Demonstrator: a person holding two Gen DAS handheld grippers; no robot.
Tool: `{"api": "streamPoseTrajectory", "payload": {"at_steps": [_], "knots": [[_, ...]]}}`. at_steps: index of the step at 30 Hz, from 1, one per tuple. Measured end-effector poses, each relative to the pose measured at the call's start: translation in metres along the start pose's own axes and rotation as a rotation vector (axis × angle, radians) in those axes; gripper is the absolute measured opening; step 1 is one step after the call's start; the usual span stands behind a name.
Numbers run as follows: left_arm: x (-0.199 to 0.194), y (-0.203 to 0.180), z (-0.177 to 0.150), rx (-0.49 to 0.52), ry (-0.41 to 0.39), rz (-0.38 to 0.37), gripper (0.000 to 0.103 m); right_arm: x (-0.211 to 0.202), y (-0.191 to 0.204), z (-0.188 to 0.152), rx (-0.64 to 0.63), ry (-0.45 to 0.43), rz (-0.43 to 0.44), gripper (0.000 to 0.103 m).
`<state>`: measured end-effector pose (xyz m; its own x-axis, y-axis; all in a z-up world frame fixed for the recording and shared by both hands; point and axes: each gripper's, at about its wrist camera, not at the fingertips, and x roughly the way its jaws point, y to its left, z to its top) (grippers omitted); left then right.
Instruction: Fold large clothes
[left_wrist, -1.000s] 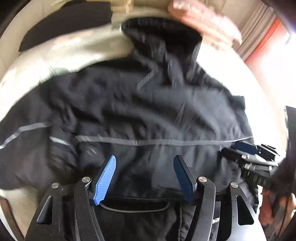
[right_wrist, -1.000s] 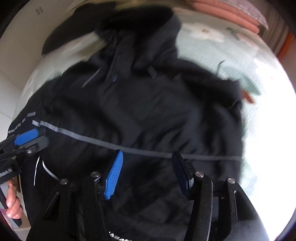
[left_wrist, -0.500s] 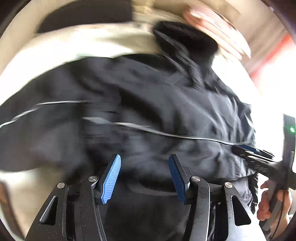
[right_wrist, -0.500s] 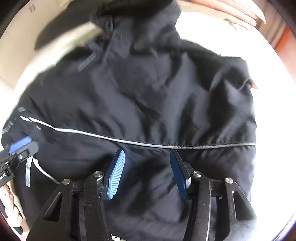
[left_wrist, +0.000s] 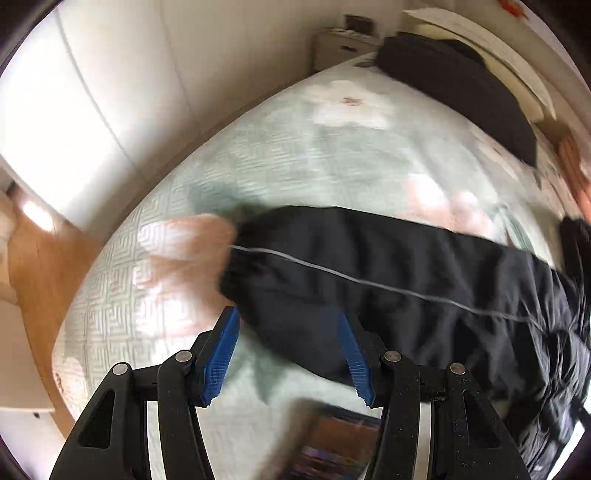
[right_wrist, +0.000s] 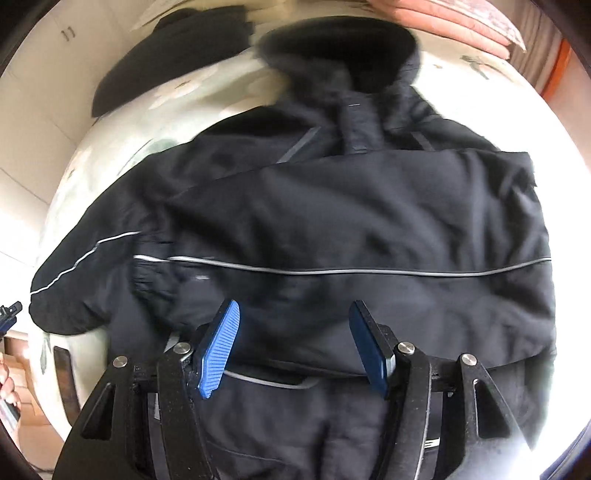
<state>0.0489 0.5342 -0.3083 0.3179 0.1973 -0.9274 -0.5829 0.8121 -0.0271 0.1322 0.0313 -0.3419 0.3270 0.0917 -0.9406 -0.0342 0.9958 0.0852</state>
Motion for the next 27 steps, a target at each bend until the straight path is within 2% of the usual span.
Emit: {"api": "streamPoseTrajectory", "payload": {"at_steps": [5, 9, 13, 16, 19, 23, 27], "knots": [[0.042, 0.036, 0.009, -0.175, 0.072, -0.111, 0.057, 0.015, 0.048, 0.004, -0.024, 0.004, 0.003, 0.066], [0.075, 0.061, 0.007, -0.308, 0.117, -0.265, 0.058, 0.021, 0.076, 0.006, -0.051, 0.013, 0.006, 0.066], [0.091, 0.059, 0.005, -0.324, 0.144, -0.316, 0.058, 0.025, 0.091, 0.009, -0.077, 0.019, -0.005, 0.066], [0.093, 0.052, 0.005, -0.304, 0.132, -0.315, 0.060, 0.029, 0.098, 0.011, -0.085, 0.023, -0.014, 0.066], [0.096, 0.040, 0.008, -0.264, 0.126, -0.278, 0.060, 0.029, 0.098, 0.012, -0.077, 0.021, -0.014, 0.066], [0.094, 0.025, 0.011, -0.205, 0.102, -0.212, 0.043, 0.031, 0.093, 0.013, -0.058, 0.024, -0.012, 0.066], [0.078, 0.017, 0.011, -0.184, 0.048, -0.211, 0.026, 0.031, 0.083, 0.010, -0.054, 0.029, -0.010, 0.066]]}}
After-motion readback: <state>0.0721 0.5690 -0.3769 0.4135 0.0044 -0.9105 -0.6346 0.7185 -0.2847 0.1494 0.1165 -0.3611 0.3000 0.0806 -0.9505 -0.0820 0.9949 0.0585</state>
